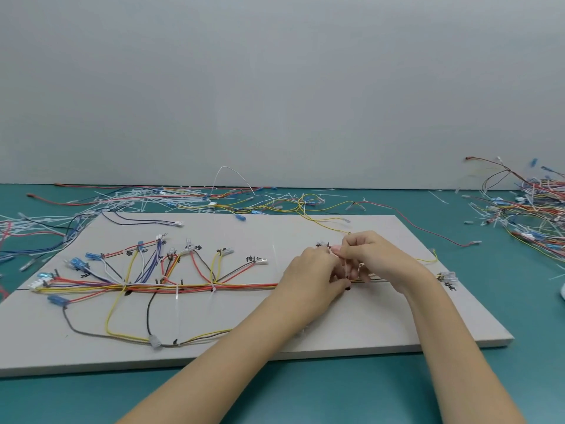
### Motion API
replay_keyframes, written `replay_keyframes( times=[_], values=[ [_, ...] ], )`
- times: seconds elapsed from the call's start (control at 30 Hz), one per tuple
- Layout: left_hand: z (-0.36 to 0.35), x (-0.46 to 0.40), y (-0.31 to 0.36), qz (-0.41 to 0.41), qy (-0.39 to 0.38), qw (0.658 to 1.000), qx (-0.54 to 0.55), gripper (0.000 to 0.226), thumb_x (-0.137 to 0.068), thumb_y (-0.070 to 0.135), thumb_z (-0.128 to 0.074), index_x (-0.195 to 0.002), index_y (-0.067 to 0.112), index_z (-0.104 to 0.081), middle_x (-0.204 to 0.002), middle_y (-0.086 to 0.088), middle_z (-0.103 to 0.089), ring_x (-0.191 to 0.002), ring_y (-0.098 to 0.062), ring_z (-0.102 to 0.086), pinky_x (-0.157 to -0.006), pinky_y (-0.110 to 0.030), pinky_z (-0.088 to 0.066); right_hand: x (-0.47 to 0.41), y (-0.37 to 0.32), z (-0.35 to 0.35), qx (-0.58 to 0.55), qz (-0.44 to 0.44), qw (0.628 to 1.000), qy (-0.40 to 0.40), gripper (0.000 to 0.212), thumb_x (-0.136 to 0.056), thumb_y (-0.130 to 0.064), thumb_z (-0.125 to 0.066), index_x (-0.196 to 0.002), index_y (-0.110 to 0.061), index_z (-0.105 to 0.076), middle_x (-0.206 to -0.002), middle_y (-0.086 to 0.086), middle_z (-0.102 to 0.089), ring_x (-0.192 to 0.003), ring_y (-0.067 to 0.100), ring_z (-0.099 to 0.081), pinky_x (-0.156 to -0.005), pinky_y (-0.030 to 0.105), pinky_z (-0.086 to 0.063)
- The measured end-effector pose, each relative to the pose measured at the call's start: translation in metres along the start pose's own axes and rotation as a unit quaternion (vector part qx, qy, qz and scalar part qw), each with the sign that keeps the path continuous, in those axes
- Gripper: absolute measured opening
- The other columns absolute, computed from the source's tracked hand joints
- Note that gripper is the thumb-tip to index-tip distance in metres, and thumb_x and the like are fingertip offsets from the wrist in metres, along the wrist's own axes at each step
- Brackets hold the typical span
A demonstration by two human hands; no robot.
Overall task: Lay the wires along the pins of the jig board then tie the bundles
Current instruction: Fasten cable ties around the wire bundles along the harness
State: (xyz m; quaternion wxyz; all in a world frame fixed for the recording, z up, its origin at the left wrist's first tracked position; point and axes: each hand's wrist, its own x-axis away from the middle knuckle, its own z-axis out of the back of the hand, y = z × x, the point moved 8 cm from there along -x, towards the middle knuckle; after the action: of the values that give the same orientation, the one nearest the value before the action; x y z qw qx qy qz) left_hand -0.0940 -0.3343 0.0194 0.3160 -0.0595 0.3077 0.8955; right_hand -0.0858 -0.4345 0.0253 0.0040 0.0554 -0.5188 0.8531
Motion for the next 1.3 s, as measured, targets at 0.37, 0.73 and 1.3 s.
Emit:
replay_keyframes(
  times=[0.37, 0.73, 1.3],
  values=[
    [-0.001, 0.006, 0.015, -0.073, -0.036, 0.985, -0.151, 0.021, -0.100, 0.028, -0.044, -0.111, 0.013, -0.055, -0.116, -0.006, -0.050, -0.108, -0.025, -0.045, -0.085, -0.040, -0.044, 0.005, 0.010, 0.022, 0.009, -0.050, 0.997, 0.062, 0.040, -0.100, -0.035, -0.048, -0.074, -0.009, -0.064, -0.075, 0.008, -0.060, -0.060, 0.020, -0.049, -0.053, 0.021, -0.039],
    [-0.005, 0.007, 0.007, -0.041, -0.056, 0.993, -0.097, 0.018, -0.101, 0.028, -0.044, -0.107, 0.013, -0.051, -0.112, -0.007, -0.053, -0.107, -0.026, -0.046, -0.091, -0.043, -0.043, 0.005, 0.035, 0.036, 0.165, -0.136, 0.975, 0.059, 0.036, -0.097, -0.029, -0.052, -0.067, -0.008, -0.055, -0.049, 0.009, -0.059, -0.042, 0.021, -0.052, -0.053, 0.026, -0.045],
    [-0.006, 0.005, -0.001, -0.029, -0.029, 0.999, 0.008, 0.016, -0.095, 0.030, -0.057, -0.103, 0.016, -0.058, -0.105, -0.002, -0.057, -0.102, -0.021, -0.050, -0.087, -0.036, -0.045, 0.015, 0.059, 0.084, 0.228, -0.234, 0.918, 0.223, 0.025, -0.083, -0.019, -0.064, -0.061, -0.009, -0.056, -0.058, 0.005, -0.052, -0.065, 0.025, -0.049, -0.063, 0.029, -0.034]
  ],
)
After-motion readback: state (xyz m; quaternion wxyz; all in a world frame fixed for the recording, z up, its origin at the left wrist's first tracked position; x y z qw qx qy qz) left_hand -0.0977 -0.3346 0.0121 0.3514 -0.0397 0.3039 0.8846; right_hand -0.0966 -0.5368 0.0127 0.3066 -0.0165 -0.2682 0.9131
